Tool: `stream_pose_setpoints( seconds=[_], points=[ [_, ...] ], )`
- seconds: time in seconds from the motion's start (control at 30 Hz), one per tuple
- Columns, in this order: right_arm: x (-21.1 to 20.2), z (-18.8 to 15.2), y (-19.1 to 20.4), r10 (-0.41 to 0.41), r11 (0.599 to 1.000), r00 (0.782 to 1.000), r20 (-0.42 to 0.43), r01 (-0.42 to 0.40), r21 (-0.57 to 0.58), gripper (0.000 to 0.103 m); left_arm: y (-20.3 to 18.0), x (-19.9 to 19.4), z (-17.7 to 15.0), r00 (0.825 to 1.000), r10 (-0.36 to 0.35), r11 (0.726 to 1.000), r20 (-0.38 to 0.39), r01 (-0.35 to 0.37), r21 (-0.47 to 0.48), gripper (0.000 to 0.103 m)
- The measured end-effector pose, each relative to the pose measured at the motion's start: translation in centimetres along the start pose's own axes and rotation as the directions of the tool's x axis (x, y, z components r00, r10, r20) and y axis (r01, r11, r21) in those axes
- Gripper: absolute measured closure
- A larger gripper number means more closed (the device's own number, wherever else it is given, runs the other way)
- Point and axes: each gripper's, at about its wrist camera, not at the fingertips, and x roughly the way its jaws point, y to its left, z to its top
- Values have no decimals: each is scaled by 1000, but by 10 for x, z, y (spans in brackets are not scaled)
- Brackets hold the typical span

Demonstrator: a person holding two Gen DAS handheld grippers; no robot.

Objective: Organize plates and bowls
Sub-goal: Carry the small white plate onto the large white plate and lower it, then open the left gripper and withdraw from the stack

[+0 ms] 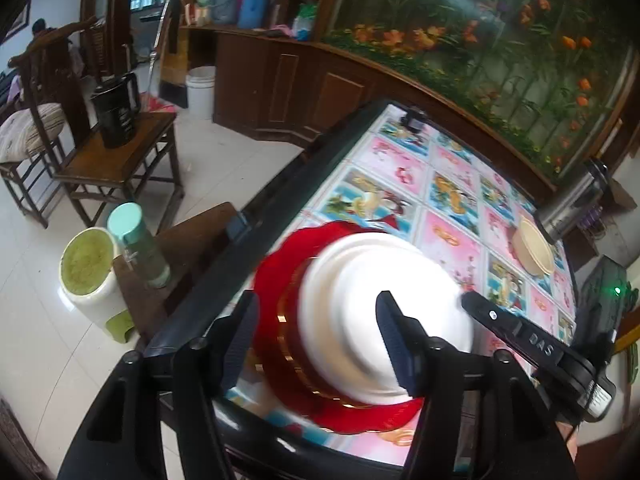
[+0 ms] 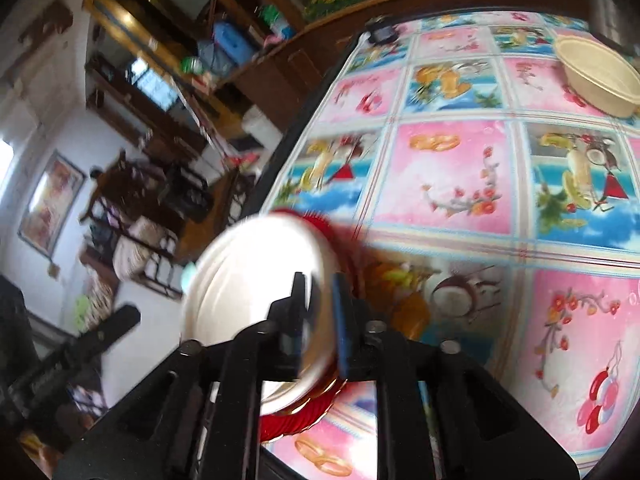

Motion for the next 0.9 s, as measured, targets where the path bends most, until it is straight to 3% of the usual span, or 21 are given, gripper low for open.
stream_pose_setpoints(
  seconds=[0.13, 0.23, 0.33, 0.43, 0.57, 0.7, 0.9],
  points=[
    [13, -4, 5, -41, 998, 999, -28, 40, -43, 81, -17, 4, -2, 1000, -26, 999, -11, 27, 22, 42],
    [17, -9, 10, -30, 996, 999, -34, 27, -80, 81, -22, 5, -2, 999, -43, 999, -25, 44, 22, 42],
    [4, -2, -1, -1, 999, 1000, 3, 1, -43, 81, -32, 7, -3, 996, -72, 997, -43, 73, 22, 42],
    [-18, 10, -24, 11, 1000, 997, 72, -12, 6, 81, -57, 10, -7, 994, -98, 992, -55, 102, 75, 42],
    [-43, 22, -72, -64, 994, 987, 150, 50, 94, 81, -102, 22, -17, 985, -132, 975, -110, 149, 165, 41],
    [-59, 27, -136, -91, 967, 982, 167, 47, 250, 81, -152, 43, -30, 970, -151, 949, -190, 196, 248, 41],
    [-94, 37, -207, -109, 926, 972, 208, 23, 378, 81, -205, 68, -21, 957, -166, 936, -239, 229, 266, 41]
  ],
)
